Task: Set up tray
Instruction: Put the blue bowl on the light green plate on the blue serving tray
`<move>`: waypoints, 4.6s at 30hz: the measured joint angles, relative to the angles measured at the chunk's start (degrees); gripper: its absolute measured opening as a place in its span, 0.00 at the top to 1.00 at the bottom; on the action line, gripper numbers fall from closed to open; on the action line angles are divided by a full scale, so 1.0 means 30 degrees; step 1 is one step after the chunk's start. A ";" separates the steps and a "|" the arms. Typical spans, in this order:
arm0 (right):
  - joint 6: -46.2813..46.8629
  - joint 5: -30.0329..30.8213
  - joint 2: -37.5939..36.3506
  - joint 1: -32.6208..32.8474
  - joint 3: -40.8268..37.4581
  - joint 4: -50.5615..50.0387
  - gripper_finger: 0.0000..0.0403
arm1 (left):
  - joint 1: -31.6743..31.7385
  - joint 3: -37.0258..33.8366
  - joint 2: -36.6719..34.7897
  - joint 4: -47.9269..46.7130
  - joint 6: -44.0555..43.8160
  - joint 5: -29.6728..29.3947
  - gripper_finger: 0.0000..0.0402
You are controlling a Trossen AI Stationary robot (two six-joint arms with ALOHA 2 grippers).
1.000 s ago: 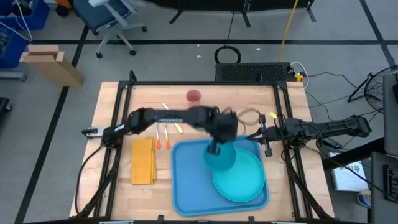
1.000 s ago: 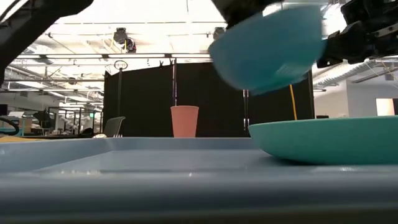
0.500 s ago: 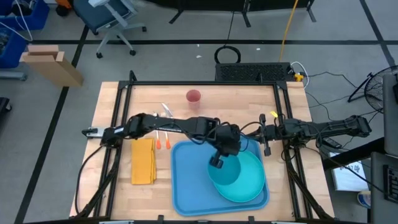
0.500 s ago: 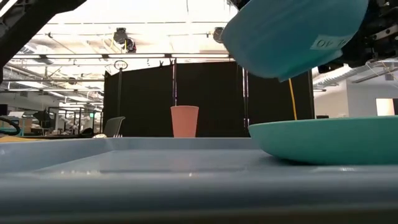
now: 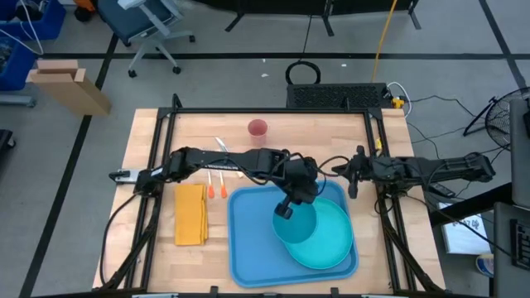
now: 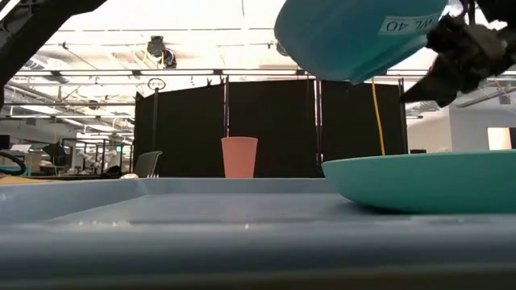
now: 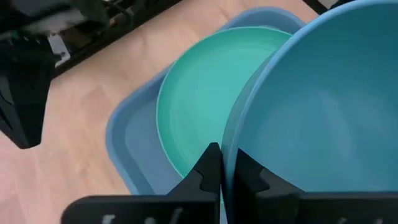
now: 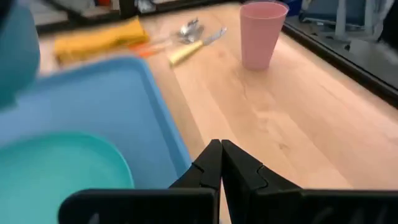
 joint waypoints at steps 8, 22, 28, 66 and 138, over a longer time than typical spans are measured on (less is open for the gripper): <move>0.3670 -0.2989 0.2986 0.0007 0.3990 -0.3646 1.00 | 0.0062 -0.0002 -0.0542 -0.1445 -0.0151 -0.0030 0.98; 0.4740 -0.7239 1.2721 0.0022 0.9621 -1.8746 1.00 | -0.0049 -0.0009 -0.1173 -0.2192 -0.0364 -0.0178 0.98; 0.5007 -0.9935 1.3166 0.0332 0.7865 -1.5859 1.00 | -0.0138 -0.0008 -0.1264 -0.2411 -0.0283 -0.0330 0.98; 1.2194 -1.3278 1.6626 0.7437 0.1972 0.1703 1.00 | -0.0125 -0.0002 -0.2333 -0.3263 -0.0916 -0.1334 0.98; -0.2968 0.1068 0.2849 0.4597 0.1856 0.5106 1.00 | -0.1321 -0.0016 0.3786 0.2887 -0.2389 -0.0643 0.84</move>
